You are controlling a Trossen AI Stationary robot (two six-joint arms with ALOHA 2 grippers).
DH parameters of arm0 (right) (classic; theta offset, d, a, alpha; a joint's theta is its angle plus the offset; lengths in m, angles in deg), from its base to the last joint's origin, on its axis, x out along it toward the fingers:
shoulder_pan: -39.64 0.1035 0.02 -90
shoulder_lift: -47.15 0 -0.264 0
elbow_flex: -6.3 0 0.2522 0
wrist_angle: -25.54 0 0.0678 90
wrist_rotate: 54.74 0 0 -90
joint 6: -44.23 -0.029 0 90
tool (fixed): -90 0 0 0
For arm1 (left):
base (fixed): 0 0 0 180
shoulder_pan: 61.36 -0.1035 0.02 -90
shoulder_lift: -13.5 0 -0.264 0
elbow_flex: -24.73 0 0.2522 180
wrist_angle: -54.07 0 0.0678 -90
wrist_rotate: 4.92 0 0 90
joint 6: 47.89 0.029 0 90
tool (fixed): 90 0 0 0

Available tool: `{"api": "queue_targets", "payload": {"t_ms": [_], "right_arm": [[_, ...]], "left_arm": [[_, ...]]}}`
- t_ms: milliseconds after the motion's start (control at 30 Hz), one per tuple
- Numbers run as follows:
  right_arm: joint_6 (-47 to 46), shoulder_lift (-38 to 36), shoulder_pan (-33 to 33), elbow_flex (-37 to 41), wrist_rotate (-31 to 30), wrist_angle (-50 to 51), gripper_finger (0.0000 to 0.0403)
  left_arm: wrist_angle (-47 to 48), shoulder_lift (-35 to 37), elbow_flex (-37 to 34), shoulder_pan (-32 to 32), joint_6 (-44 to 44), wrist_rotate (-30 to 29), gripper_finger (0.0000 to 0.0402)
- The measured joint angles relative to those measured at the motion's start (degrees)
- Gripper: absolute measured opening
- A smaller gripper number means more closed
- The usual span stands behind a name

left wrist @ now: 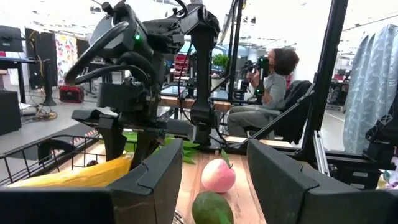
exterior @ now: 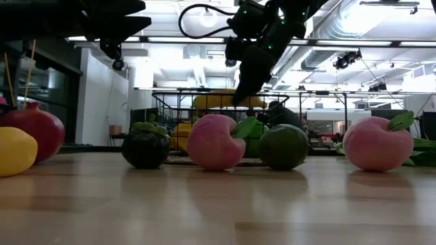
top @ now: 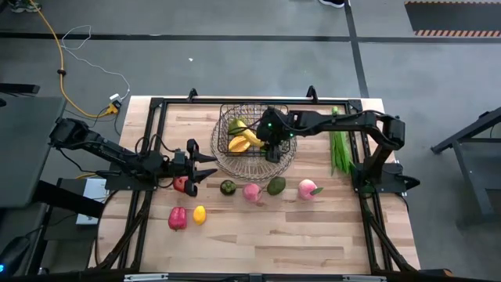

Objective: Build produce basket
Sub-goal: Put the banana into the black wire basket, then put the lemon into the black wire basket

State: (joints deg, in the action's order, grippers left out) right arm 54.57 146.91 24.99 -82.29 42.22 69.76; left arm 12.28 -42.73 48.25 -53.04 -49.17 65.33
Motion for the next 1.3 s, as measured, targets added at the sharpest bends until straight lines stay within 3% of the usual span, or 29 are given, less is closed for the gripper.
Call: {"api": "queue_targets", "payload": {"t_ms": [300, 500, 767, 900, 1033, 1300], "right_arm": [[-5.48, -0.01, -0.11, 0.0, -0.04, -2.84, 0.018], [-5.23, -0.03, -0.64, -2.93, -1.98, 3.59, 0.0228], [-3.91, -4.88, -0.66, -5.95, -2.81, 11.2, 0.0238], [-4.45, -11.78, 0.47, 1.56, -2.81, 10.84, 0.0238], [-9.11, -22.24, 2.9, 14.26, -2.58, 4.64, 0.0238], [-16.72, -40.36, 10.63, 39.01, -2.51, -29.04, 0.0238]], "left_arm": [[0.0, -0.01, 0.0, 0.0, 0.0, -0.14, 0.0168], [0.0, 0.0, 0.0, 0.0, 0.0, -0.15, 0.0168], [0.03, -0.02, 0.0, 0.04, 0.0, -0.08, 0.0168], [0.14, 0.0, 0.0, 0.04, 0.02, 0.25, 0.0168], [0.32, 0.0, 0.0, 0.04, 0.02, 0.24, 0.0168], [0.09, 0.0, 0.0, 0.04, -0.47, 3.06, 0.0168]]}}
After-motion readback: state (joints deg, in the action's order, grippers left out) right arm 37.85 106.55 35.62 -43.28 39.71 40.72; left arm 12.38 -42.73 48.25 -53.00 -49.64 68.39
